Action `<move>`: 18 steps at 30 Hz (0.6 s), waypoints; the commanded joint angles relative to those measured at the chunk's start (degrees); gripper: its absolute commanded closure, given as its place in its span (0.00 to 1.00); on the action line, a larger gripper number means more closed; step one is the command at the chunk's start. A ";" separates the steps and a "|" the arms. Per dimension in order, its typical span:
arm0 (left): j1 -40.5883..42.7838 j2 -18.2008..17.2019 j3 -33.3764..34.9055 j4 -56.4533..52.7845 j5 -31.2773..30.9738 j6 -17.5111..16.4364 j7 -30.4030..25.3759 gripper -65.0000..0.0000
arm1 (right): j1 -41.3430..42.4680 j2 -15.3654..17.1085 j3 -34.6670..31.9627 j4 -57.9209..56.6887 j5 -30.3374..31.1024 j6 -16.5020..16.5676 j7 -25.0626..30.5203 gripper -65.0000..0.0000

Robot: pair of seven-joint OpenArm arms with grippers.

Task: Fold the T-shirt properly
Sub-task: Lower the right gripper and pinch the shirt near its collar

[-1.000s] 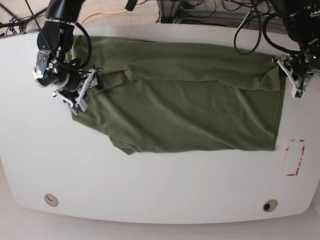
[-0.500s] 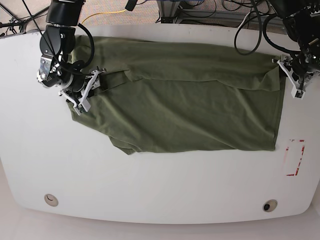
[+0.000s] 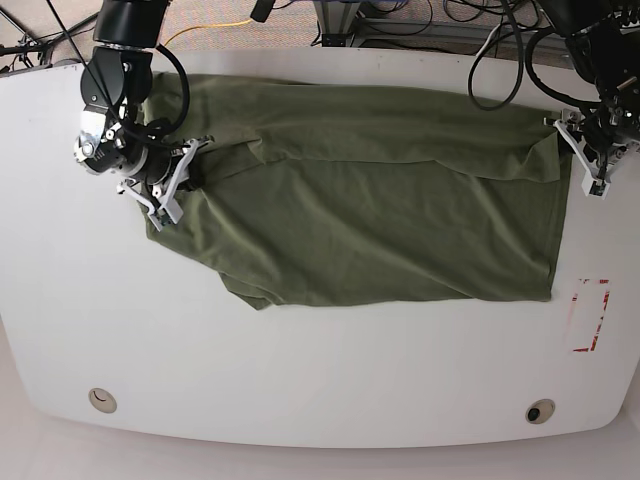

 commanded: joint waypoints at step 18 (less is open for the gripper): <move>-0.31 -1.06 -0.38 0.83 -0.35 -0.03 -0.72 0.60 | 0.10 0.55 0.52 2.11 0.91 0.08 -1.20 0.68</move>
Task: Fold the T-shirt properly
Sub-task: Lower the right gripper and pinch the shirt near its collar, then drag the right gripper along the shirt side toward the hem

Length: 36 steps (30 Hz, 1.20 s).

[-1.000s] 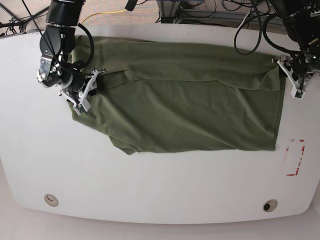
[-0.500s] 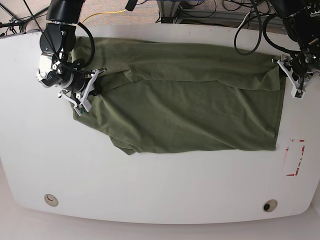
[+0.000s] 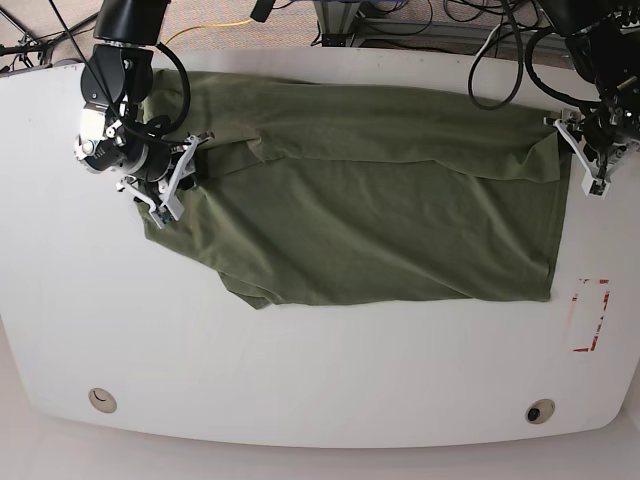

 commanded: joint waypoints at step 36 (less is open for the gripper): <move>0.74 -1.06 -0.03 1.01 -0.35 -0.03 -0.72 0.60 | 5.19 0.04 4.96 8.69 1.32 0.08 -3.74 1.00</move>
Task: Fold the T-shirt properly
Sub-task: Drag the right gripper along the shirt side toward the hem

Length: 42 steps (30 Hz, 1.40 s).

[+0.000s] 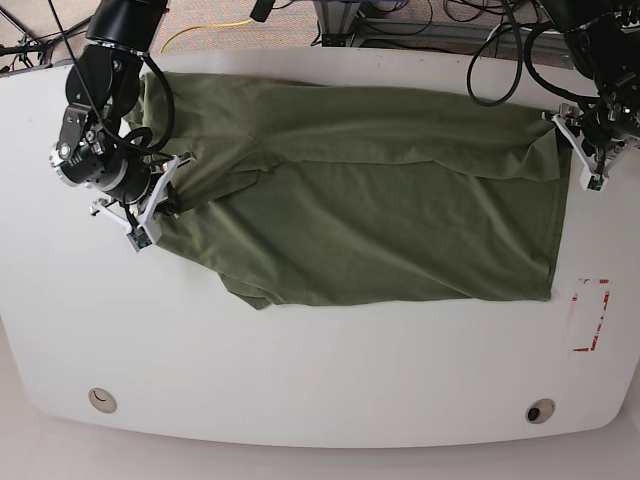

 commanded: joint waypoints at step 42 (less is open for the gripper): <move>-7.03 -0.99 -0.47 9.40 -0.42 -0.03 -0.31 0.60 | 26.11 2.07 2.50 -40.74 -0.10 0.08 16.37 0.32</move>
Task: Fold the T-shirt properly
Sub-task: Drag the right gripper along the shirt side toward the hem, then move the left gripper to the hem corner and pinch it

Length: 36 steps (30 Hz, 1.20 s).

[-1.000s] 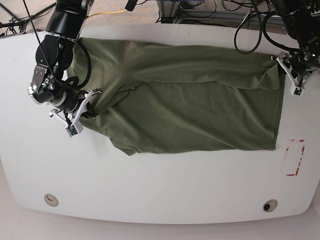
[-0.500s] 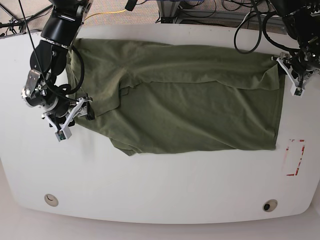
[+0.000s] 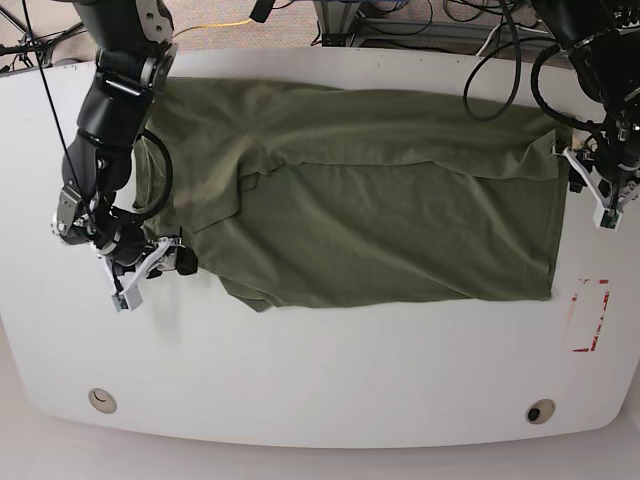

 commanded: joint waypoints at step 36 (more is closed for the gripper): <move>-16.98 -1.10 -0.38 -10.00 -0.15 14.49 -2.15 0.22 | 17.60 -0.72 -23.70 -32.88 1.10 -0.19 28.02 1.00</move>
